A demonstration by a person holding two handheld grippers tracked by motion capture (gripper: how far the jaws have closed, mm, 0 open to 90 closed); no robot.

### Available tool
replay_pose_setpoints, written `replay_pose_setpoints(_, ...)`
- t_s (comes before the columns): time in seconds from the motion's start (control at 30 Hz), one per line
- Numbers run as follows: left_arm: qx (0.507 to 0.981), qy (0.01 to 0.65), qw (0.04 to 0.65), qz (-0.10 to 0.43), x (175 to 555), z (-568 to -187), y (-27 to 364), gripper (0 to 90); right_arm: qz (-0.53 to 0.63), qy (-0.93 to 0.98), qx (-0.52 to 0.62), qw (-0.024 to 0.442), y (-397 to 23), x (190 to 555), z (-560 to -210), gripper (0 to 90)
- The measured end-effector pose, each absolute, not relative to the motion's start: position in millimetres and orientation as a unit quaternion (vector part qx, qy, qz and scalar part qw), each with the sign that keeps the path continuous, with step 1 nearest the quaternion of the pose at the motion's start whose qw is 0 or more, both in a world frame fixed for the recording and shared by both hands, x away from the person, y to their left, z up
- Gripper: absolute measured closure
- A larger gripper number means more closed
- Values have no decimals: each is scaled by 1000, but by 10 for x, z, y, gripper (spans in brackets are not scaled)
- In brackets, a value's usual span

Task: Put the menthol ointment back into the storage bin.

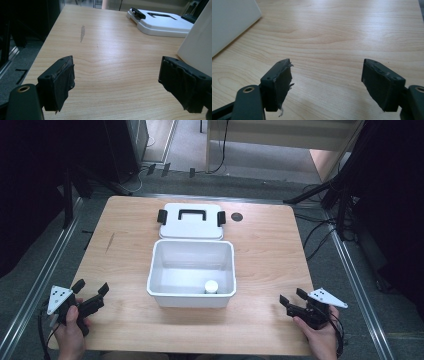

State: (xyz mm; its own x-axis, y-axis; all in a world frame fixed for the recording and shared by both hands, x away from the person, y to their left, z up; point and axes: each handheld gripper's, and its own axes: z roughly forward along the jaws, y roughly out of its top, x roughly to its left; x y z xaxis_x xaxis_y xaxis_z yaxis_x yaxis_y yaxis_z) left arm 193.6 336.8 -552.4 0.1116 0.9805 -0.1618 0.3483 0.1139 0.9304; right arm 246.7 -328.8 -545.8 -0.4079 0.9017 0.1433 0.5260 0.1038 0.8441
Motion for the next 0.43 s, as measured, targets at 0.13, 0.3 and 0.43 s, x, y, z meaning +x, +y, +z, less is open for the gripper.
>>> replay_pose_setpoints(0.13,578,576,472,334,1938,-5523,3365,139,466,681,517,228,-3357,2397,-5453,258)
replay_pose_setpoints(0.3,581,576,469,333,1946,-5522,3355,140,490,653,535,216,-3444,2357,-5468,156)
replay_pose_setpoints(0.43,582,577,468,332,1952,-5521,3354,140,508,651,522,214,-3464,2315,-5469,152)
